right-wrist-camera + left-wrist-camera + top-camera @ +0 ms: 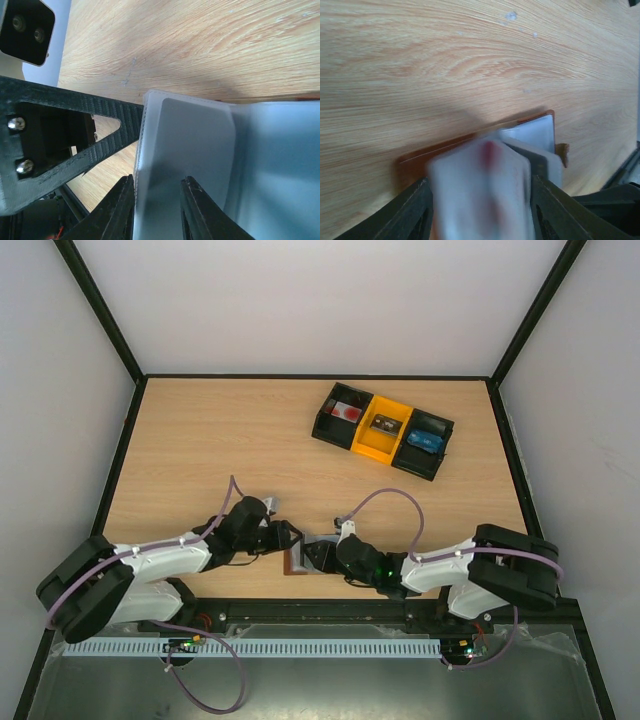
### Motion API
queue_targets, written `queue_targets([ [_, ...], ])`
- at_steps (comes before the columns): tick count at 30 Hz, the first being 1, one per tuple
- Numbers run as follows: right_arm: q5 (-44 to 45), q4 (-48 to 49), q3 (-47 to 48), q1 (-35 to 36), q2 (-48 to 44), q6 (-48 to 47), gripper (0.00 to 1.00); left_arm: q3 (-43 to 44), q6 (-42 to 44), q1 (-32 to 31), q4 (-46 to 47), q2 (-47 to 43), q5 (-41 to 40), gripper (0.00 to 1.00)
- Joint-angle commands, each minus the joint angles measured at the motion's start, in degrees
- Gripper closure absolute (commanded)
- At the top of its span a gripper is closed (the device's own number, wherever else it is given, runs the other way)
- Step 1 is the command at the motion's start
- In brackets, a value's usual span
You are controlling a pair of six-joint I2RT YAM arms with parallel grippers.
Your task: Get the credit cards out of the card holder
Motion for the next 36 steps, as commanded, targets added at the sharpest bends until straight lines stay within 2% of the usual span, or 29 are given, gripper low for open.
queue_targets([
  [1, 3.16, -2.95, -1.29, 0.41, -2.87, 0.18, 0.74, 0.93, 1.66, -0.26, -3.78, 0.72, -3.17, 0.47],
  [12, 5.2, -6.29, -2.06, 0.41, -4.95, 0.57, 0.74, 1.03, 2.18, -0.27, -4.09, 0.67, -3.5, 0.5],
  [24, 6.73, -7.84, -2.5, 0.41, -6.93, 0.79, 0.74, 0.96, 0.91, -0.4, 1.14, 1.04, 3.46, 0.49],
  [30, 9.35, -12.57, -2.23, 0.41, -12.37, 0.33, 0.74, 2.08, -0.75, -1.8, 3.11, 0.2, 5.4, 0.48],
  [36, 12.1, -18.24, -2.49, 0.41, -19.47, 0.1, 0.72, 3.23, -2.27, -3.54, 7.18, 4.09, 7.72, 0.48],
])
